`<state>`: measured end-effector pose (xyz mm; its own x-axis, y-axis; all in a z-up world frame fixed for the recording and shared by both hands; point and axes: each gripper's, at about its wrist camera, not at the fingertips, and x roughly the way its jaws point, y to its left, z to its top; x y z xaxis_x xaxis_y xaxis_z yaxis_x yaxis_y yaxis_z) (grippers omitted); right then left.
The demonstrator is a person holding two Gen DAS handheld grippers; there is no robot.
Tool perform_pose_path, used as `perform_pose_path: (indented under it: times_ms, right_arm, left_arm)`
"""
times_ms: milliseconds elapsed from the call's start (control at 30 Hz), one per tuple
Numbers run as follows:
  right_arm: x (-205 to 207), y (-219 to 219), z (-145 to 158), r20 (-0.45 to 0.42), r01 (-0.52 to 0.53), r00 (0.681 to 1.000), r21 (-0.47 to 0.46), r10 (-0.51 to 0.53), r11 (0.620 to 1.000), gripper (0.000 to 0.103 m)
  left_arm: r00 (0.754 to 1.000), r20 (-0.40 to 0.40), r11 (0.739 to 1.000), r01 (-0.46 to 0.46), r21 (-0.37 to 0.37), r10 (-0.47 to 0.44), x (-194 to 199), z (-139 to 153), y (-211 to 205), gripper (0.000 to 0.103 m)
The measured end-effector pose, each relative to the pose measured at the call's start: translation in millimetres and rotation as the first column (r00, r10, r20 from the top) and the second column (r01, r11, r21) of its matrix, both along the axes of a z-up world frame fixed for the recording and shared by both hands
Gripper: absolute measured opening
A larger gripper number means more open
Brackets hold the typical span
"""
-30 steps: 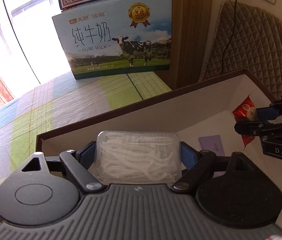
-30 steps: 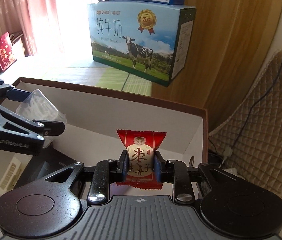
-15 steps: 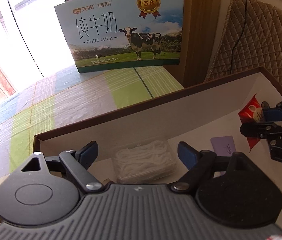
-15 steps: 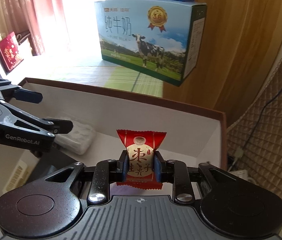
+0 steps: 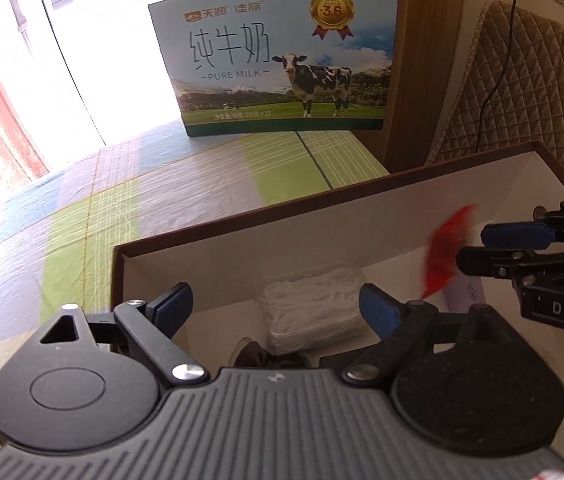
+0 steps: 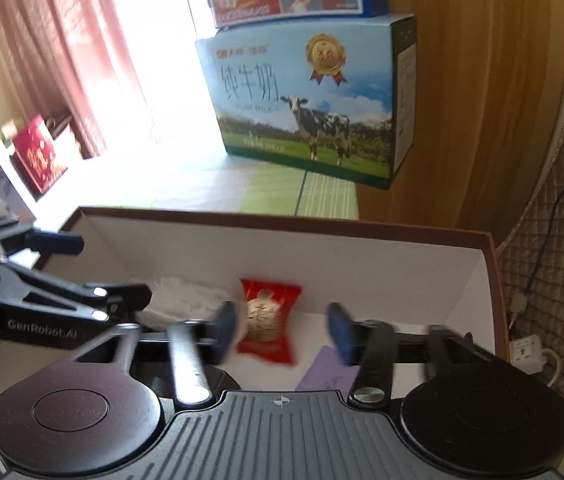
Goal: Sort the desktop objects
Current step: 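Open the right tool to drop the snack packet while the left tool releases the floss box, then withdraw both tools from the brown box toward the green tube and white bottle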
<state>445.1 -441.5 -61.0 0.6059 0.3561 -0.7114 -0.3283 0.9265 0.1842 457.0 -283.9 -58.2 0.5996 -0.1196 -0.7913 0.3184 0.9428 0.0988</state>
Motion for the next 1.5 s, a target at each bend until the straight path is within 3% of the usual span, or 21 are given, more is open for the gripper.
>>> perform_pose_path:
  times_ms: [133, 300, 400, 967, 1500]
  right_arm:
    - [-11, -2, 10, 0.001, 0.006, 1.000, 0.011, -0.006, 1.000, 0.070]
    - [-36, -6, 21, 0.015, 0.013, 1.000, 0.025, -0.013, 1.000, 0.095]
    - [-52, -8, 28, 0.027, 0.023, 0.999, 0.037, -0.024, 0.999, 0.101]
    - [-132, -9, 54, 0.053, 0.109, 0.992, 0.105, -0.115, 0.989, 0.101]
    - [-198, 18, 53, 0.050, 0.119, 0.991, 0.067, -0.122, 0.991, 0.101]
  left_arm:
    - [1.000, 0.012, 1.000, -0.007, -0.007, 0.007, -7, 7, 6, 0.091]
    - [1.000, 0.022, 1.000, -0.017, -0.018, 0.017, -22, 18, 14, 0.096]
    - [0.999, 0.025, 0.999, -0.022, -0.030, 0.023, -33, 25, 20, 0.099]
    - [0.997, 0.049, 0.994, -0.058, -0.089, 0.062, -119, 60, 56, 0.099]
    - [0.993, 0.016, 0.987, -0.117, -0.107, 0.120, -190, 64, 104, 0.099]
